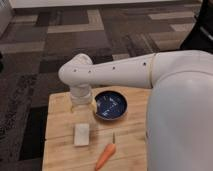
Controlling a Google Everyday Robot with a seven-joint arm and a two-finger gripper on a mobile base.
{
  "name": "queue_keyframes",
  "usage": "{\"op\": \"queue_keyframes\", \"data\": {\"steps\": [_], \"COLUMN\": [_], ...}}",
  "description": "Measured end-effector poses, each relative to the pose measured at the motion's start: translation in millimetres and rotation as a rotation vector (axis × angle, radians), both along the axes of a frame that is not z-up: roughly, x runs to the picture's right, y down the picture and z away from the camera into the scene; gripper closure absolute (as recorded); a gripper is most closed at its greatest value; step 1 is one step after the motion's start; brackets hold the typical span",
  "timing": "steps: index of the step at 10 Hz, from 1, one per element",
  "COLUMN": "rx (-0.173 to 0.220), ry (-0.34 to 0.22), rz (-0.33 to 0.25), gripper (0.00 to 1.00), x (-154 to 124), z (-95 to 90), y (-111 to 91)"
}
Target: Place the eraser in the ceramic cup
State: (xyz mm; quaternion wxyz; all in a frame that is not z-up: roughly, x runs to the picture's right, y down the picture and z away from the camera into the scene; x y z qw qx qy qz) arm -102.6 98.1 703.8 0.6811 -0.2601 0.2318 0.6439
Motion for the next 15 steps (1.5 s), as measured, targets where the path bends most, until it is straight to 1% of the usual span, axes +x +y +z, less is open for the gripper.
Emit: {"op": "queue_keyframes", "data": {"steps": [6, 8, 9, 10, 11, 12, 13, 14, 15], "rx": [-0.002, 0.010, 0.019, 0.022, 0.028, 0.033, 0.047, 0.055, 0.058], "ry": [0.003, 0.039, 0.060, 0.073, 0.105, 0.127, 0.175, 0.214, 0.202], "rz": [0.002, 0.036, 0.061, 0.072, 0.088, 0.096, 0.122, 0.142, 0.145], "gripper": [0.35, 0.35, 0.35, 0.35, 0.35, 0.35, 0.35, 0.35, 0.35], "x": [2, 27, 45, 64, 96, 115, 155, 185, 179], "z": [0.1, -3.2, -6.5, -9.3, -13.6, -17.0, -24.8, -32.1, -31.8], "y": [0, -10, -18, -23, -31, -34, -40, -43, -44]}}
